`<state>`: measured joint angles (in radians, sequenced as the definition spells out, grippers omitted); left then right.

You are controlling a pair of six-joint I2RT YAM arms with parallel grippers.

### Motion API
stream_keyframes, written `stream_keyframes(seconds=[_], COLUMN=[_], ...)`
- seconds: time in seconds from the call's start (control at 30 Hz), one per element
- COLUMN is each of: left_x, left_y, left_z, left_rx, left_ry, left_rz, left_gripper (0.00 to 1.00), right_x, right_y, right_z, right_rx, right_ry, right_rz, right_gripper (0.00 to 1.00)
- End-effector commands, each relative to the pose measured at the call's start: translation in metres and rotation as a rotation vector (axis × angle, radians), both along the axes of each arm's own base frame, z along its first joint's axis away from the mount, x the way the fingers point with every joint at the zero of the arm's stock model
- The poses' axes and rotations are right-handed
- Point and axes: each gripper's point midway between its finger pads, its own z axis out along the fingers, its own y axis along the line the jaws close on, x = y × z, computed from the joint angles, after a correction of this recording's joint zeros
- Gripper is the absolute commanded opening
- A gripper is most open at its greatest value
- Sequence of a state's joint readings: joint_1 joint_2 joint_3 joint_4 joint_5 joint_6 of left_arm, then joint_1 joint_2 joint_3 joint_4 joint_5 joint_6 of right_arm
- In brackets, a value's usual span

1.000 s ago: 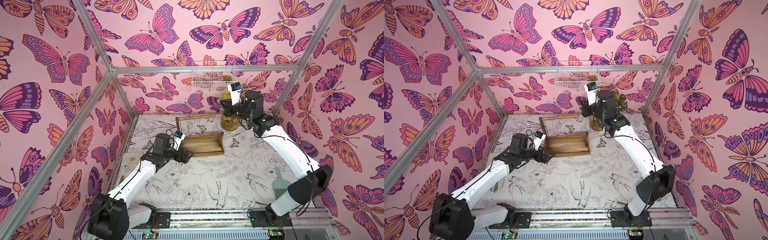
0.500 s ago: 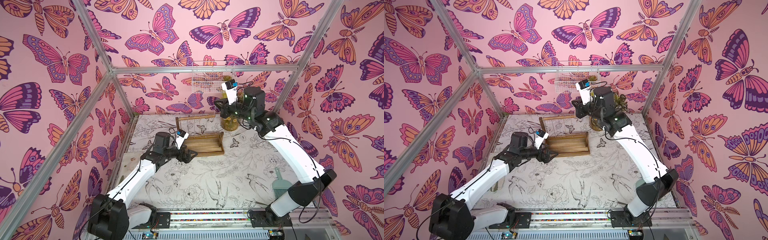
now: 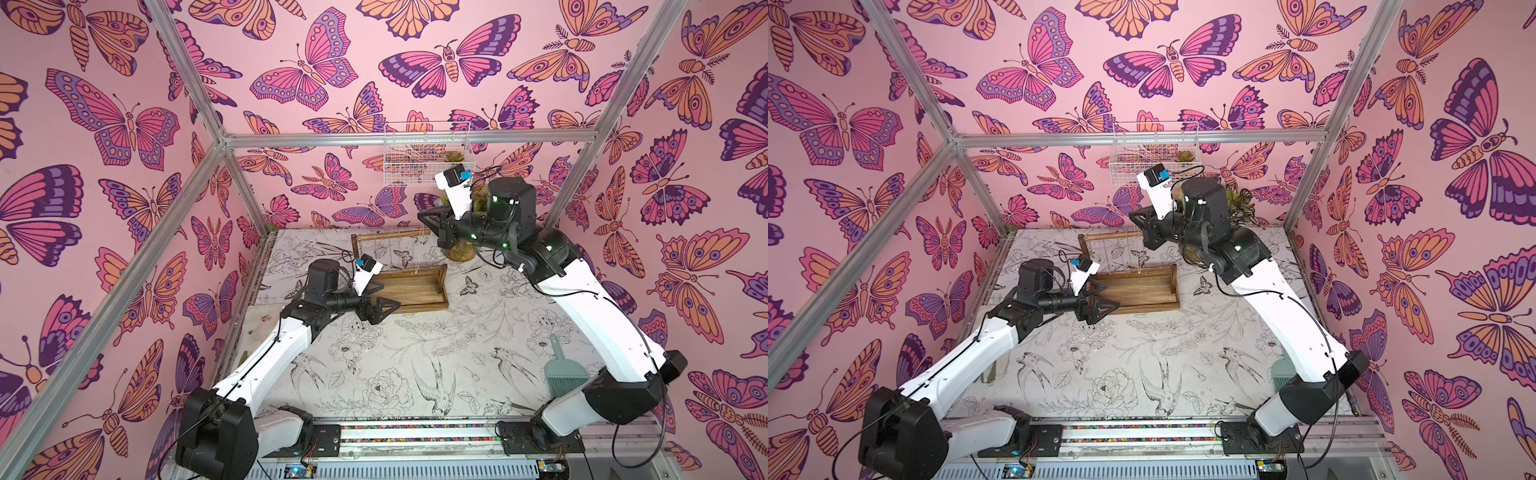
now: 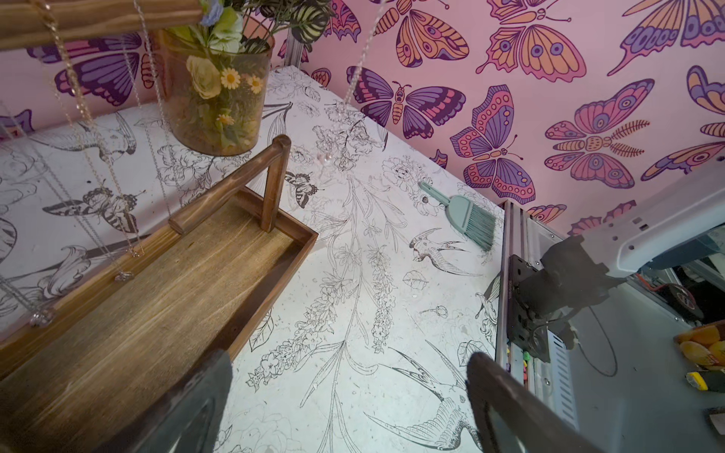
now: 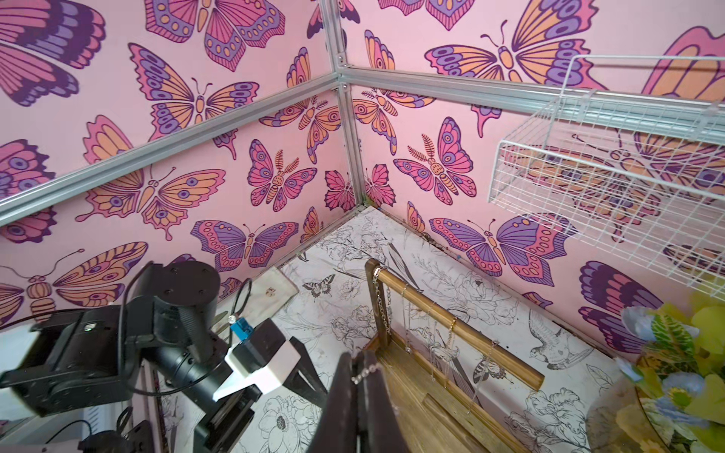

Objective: Take the necklace off the jewelry display stand
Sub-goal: Place the necklace at the center of the board.

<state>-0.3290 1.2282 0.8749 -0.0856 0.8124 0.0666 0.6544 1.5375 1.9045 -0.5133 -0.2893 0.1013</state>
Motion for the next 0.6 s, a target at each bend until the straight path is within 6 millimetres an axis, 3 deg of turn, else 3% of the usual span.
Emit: stream_keyframes(seconds=[0.0, 0.23, 0.3, 0.57], left_x=[0.002, 0.007, 0.013, 0.016], left_y=[-0.007, -0.022, -0.029, -0.043], left_z=[0.011, 0.032, 0.027, 0.042], left_rx=[-0.007, -0.017, -0.014, -0.039], left_ry=[-0.096, -0.199, -0.187, -0.235], left_rz=[-0.035, -0.073, -0.083, -0.110], left_gripper=[0.95, 0.95, 0.95, 0.94], right_x=[-0.021, -0.037, -0.041, -0.048], right_y=[0.003, 0.010, 0.012, 0.021], right_z=[0.014, 0.019, 0.021, 0.016], right_rx=[0.019, 0.032, 0.035, 0.035], right_ry=[-0.004, -0.003, -0.004, 0.003], right_rz=[0.041, 0.070, 0.076, 0.101], right_gripper=[0.01, 0.01, 0.01, 0.01])
